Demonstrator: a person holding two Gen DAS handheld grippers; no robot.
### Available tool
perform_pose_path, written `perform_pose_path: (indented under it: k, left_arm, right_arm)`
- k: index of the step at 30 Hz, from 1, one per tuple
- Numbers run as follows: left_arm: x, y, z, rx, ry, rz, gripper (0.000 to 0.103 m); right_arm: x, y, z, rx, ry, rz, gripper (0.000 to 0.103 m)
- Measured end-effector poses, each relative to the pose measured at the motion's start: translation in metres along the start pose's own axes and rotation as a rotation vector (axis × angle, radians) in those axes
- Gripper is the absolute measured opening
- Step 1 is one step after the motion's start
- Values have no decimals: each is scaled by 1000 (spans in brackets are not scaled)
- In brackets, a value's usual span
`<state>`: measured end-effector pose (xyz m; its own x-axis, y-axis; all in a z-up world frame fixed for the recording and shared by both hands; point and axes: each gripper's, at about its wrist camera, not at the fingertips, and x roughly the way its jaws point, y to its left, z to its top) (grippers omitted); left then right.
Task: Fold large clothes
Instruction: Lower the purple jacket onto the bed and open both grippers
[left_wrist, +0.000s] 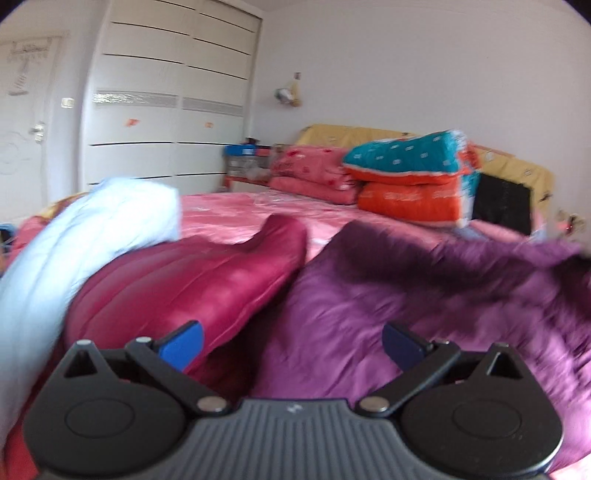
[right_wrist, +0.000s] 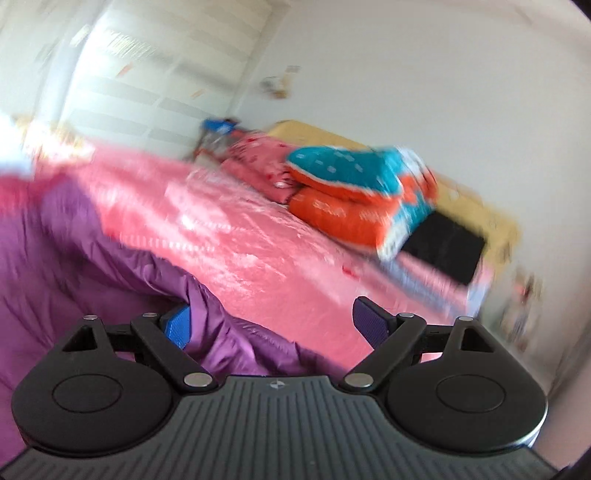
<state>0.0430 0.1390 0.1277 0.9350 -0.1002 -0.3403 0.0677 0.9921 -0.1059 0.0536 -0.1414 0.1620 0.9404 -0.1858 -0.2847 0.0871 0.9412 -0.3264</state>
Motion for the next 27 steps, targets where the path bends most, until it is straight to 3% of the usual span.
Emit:
perform_pose_path:
  k: [5,9,12,16,21,27]
  left_arm:
    - [8,13,-21,1,3,-31,102]
    - [14,16,-27,7,-5,-74,102]
    - [24,18,-33,-13,12,-112,102]
    - [36,19,-37,-16,37,-132,102]
    - [48,19,-43,-1,59,-143,102]
    - [60,19,-48,15,75,-152,103]
  right_arm:
    - [-40,-29,-32,380,-45,-37,103]
    - [-93,-34,-77,539,-103,-171,103]
    - [-118,-30,-124,619,-88,-189,103]
    - [-110,-21,-175,601,42,-128,103]
    - [-86,-21,-199,686,140,68,103]
    - [-74,-22,-202,772,170,32,103]
